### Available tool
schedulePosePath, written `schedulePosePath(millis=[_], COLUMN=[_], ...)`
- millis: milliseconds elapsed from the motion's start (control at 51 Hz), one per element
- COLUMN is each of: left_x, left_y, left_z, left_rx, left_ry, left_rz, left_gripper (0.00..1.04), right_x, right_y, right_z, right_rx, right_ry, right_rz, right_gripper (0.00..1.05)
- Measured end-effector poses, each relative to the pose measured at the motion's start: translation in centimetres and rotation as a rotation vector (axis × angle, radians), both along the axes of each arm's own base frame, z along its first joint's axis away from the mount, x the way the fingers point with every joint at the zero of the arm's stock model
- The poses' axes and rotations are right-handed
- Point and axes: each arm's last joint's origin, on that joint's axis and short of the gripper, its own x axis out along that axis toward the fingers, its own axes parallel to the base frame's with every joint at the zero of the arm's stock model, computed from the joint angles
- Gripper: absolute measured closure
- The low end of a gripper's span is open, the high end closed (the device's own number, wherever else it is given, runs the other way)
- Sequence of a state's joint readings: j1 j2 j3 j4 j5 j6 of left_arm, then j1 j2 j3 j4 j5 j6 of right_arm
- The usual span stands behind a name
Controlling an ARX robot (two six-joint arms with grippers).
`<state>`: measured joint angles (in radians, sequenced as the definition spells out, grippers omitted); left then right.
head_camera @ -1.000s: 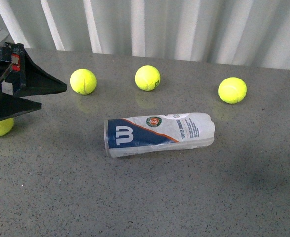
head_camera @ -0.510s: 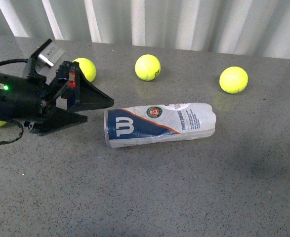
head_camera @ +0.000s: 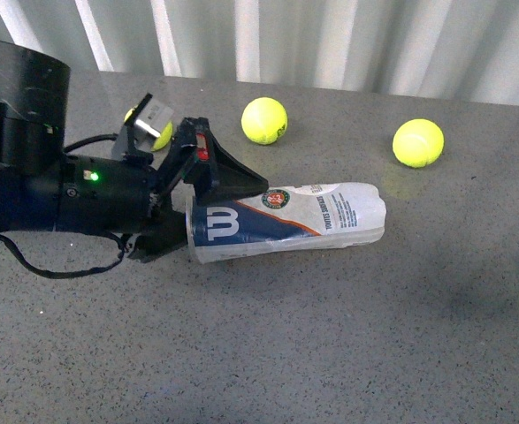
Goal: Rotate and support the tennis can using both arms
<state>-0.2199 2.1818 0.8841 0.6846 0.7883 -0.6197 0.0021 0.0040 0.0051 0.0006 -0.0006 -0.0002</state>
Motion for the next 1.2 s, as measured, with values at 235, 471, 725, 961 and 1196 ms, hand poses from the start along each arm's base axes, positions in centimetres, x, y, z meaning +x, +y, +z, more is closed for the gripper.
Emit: schedulePosePath(millis=[235, 471, 725, 961, 1196], left_x=[-0.1, -0.2, -1.4, -0.4, -2.3], left_y=[-0.7, -1.3, -0.8, -1.7, -5.0], left_z=[-0.2, -0.1, 4.1, 21.1, 22.8], left_rx=[-0.061, -0.109, -0.024, 0.429, 1.069], left_ry=[0.079, 0.109, 0.095, -0.299, -0.414], left_rz=[0.027, 0.062, 0.028, -0.110, -0.510], left_gripper=[0.22, 0.63, 1.01, 1.01, 1.01], right_x=[0.0, 0.0, 0.0, 0.0, 0.0], right_y=[0.0, 0.0, 0.0, 0.0, 0.0], right_z=[0.0, 0.0, 0.0, 0.0, 0.0], right_rx=[0.000, 0.000, 0.000, 0.000, 0.000], right_ry=[0.000, 0.000, 0.000, 0.000, 0.000], right_rz=[0.000, 0.000, 0.000, 0.000, 0.000], right_gripper=[0.07, 0.07, 0.07, 0.07, 0.07])
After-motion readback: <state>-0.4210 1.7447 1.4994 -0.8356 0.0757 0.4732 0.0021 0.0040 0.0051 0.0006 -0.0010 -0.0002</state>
